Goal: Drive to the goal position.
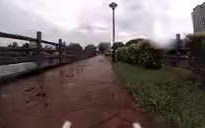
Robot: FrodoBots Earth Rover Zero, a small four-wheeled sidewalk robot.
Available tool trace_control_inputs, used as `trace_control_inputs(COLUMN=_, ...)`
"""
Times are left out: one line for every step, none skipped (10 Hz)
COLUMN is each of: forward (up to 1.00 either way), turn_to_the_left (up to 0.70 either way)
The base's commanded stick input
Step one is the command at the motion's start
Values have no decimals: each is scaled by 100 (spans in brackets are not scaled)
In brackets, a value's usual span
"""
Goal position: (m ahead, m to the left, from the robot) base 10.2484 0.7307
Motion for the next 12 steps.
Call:
trace_control_inputs(forward=0, turn_to_the_left=70)
trace_control_inputs(forward=0, turn_to_the_left=70)
trace_control_inputs(forward=0, turn_to_the_left=70)
trace_control_inputs(forward=0, turn_to_the_left=70)
trace_control_inputs(forward=0, turn_to_the_left=42)
trace_control_inputs(forward=0, turn_to_the_left=17)
trace_control_inputs(forward=0, turn_to_the_left=0)
trace_control_inputs(forward=10, turn_to_the_left=0)
trace_control_inputs(forward=50, turn_to_the_left=0)
trace_control_inputs(forward=50, turn_to_the_left=0)
trace_control_inputs(forward=50, turn_to_the_left=0)
trace_control_inputs(forward=50, turn_to_the_left=0)
